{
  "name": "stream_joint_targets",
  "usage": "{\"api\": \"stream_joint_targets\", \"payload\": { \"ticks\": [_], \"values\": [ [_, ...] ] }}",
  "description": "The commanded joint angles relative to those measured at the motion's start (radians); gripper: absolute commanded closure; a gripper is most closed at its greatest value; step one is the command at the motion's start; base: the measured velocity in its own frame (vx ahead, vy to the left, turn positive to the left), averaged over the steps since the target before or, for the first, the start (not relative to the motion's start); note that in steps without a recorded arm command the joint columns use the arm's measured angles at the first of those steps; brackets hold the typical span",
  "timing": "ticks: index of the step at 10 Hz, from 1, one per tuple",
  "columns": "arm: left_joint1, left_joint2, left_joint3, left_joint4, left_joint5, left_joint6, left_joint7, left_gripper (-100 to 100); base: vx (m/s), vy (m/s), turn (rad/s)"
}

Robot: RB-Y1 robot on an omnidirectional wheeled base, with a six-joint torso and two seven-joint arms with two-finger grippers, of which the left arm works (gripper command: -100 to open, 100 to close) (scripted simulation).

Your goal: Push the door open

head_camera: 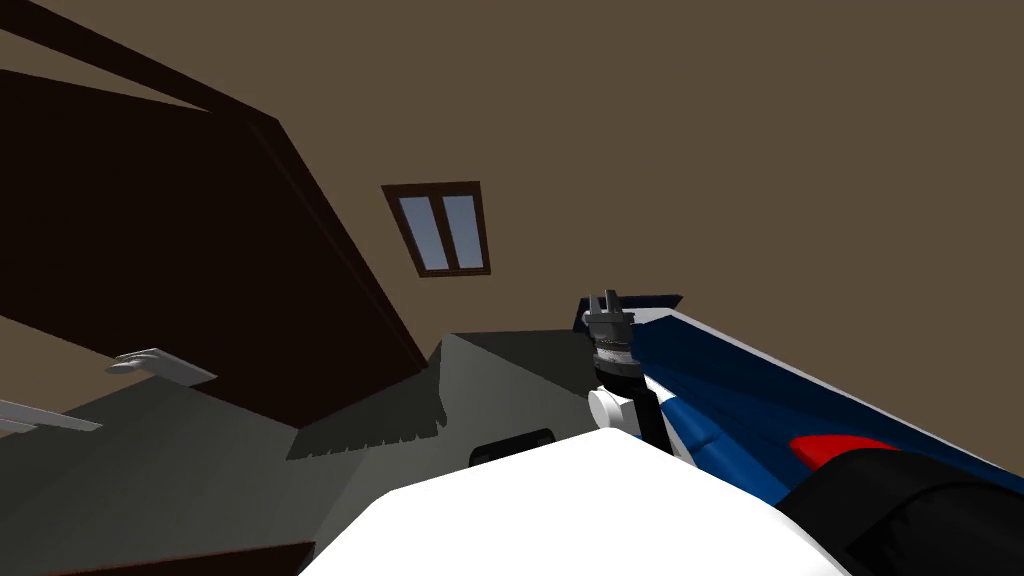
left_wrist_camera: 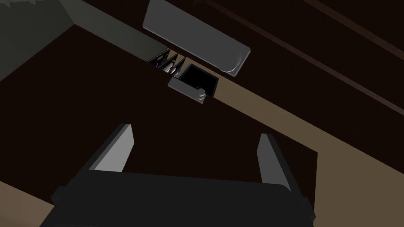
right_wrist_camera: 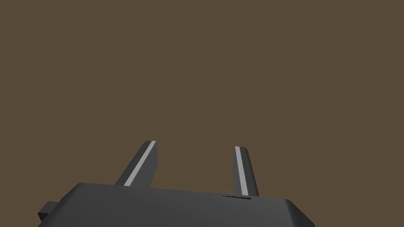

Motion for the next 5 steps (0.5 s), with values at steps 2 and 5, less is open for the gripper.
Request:
{"api": "stream_joint_targets", "payload": {
  "ticks": [2, 5],
  "values": [
    [-0.005, 0.004, 0.03, 0.03, -0.039, 0.029, -0.033, -100, -0.053, 0.12, -0.229],
    [-0.01, 0.007, 0.063, 0.069, -0.097, 0.068, -0.061, -100, -0.077, 0.122, -0.248]
  ]
}}
